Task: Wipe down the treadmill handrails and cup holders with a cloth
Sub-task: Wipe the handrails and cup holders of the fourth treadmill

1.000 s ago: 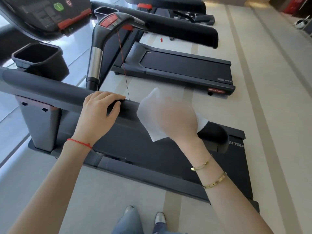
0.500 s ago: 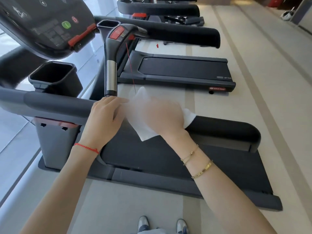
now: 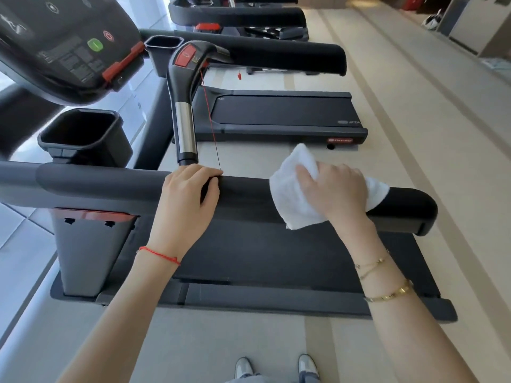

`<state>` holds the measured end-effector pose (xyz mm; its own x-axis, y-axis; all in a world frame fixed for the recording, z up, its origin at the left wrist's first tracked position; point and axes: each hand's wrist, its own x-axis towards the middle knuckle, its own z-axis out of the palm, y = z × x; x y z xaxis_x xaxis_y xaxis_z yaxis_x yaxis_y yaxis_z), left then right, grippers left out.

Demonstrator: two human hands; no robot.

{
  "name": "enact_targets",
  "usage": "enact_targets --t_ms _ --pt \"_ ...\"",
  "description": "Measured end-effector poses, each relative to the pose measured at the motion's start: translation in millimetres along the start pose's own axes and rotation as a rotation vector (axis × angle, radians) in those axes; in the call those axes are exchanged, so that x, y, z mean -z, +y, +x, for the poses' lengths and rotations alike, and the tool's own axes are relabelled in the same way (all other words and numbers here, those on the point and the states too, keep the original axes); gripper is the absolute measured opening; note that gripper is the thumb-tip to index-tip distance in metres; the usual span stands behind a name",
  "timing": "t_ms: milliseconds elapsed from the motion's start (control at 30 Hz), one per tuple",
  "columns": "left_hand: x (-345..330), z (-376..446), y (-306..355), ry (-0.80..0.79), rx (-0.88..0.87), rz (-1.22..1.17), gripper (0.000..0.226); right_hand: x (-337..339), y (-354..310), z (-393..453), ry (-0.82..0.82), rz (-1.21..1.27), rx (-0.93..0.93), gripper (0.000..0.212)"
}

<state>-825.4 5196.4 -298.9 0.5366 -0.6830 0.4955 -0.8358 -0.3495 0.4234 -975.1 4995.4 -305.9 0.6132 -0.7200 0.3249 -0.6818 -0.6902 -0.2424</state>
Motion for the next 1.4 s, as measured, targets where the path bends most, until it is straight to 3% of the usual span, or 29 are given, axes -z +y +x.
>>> enact_targets --t_ms 67,133,367,567,733,800,900,1033,1233,1300,1400 --pt "-1 0 -1 0.001 0.002 0.002 0.021 -3 -23 9 -0.165 0.042 0.011 0.051" --pt "-1 0 0 0.005 0.015 0.01 0.021 -7 -44 11 -0.202 0.084 0.065 0.051" --pt "-15 10 33 -0.04 0.001 -0.07 0.022 -11 -26 -20 0.223 0.126 0.24 0.042" --pt "-50 19 86 -0.144 -0.054 -0.09 0.023 8 63 -23 0.248 0.047 0.139 0.038" --pt "-82 27 128 -0.174 -0.08 -0.075 0.024 24 118 -11 0.122 0.115 0.049 0.042" --pt "-93 29 141 -0.166 -0.077 -0.063 0.024 26 141 -5 0.008 0.259 -0.069 0.045" --pt "-107 30 152 -0.171 -0.062 -0.02 0.026 29 173 -1 -0.164 0.731 -0.322 0.052" --pt "-117 27 155 -0.11 -0.047 0.096 0.028 18 201 -13 -0.302 1.326 -0.501 0.039" --pt "-123 24 155 -0.081 -0.018 0.237 0.049 6 212 -17 -0.309 1.283 -0.494 0.035" --pt "-124 23 156 -0.07 -0.021 0.258 0.048 13 215 -11 -0.41 1.196 -0.438 0.039" --pt "-125 23 156 -0.04 -0.029 0.252 0.042 30 208 14 -0.686 0.977 -0.333 0.055"
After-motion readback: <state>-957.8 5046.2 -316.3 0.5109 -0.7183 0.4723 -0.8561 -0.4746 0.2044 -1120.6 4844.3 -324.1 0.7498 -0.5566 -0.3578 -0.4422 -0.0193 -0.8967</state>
